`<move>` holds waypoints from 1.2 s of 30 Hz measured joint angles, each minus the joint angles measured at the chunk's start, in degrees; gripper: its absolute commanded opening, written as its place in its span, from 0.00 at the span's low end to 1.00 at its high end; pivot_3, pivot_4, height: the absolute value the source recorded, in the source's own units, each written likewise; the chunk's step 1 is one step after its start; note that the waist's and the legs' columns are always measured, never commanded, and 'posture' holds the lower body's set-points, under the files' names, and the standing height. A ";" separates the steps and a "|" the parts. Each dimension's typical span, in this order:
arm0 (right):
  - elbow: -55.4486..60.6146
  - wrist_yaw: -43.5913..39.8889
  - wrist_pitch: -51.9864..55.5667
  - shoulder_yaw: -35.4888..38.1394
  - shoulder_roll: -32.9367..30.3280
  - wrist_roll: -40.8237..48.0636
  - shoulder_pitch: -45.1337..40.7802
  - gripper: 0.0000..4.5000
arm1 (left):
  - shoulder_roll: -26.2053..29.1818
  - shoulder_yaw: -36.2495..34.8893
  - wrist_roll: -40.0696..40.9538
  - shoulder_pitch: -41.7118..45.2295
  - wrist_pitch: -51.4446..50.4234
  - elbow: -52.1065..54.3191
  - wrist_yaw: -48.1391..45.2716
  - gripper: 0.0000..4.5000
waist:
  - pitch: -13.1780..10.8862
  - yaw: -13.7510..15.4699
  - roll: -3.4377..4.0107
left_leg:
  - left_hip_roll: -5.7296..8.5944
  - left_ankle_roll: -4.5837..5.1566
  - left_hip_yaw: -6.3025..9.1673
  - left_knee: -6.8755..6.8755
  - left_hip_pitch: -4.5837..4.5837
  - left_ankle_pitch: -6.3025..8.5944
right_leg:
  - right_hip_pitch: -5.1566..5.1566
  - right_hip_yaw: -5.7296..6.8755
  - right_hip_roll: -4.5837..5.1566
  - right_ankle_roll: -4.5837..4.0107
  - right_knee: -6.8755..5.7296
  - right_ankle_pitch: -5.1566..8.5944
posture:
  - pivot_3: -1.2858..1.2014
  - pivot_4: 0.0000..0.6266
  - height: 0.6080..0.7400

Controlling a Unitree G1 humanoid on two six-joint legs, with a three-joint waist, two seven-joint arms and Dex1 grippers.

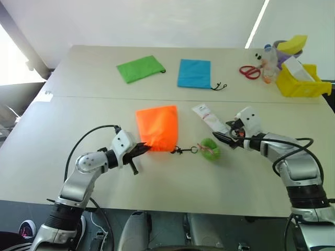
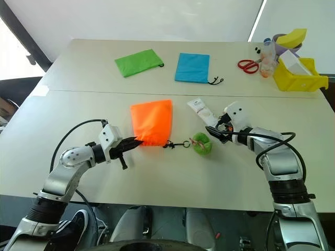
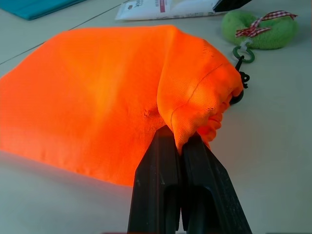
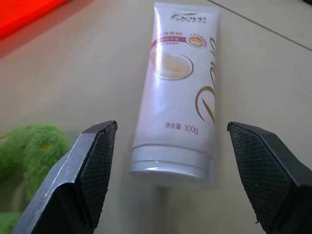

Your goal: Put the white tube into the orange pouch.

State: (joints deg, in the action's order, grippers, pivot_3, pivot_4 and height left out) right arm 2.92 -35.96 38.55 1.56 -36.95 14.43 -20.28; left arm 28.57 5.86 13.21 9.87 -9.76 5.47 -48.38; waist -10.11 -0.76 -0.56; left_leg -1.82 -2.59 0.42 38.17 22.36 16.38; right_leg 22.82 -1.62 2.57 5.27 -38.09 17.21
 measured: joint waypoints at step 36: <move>31.14 -13.76 9.52 -4.41 -9.72 19.01 19.55 0.40 | 2.58 -0.10 0.08 -0.05 -2.23 2.45 -1.40 0.00 | 0.00 0.03 -0.04 | -0.01 0.12 0.04 0.03 -0.04 -0.06 | -0.07 0.01 -0.07 -0.02 0.09 0.01 | 0.52 0.24 1.00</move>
State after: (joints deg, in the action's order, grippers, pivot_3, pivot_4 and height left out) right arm 34.06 -49.72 48.07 -2.85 -46.67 33.44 -0.74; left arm 31.16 5.76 13.29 9.82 -11.98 7.92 -49.79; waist -10.11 -0.73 -0.60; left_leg -1.83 -2.46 0.46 38.20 22.32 16.32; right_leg 22.75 -1.62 2.50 5.25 -38.00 17.22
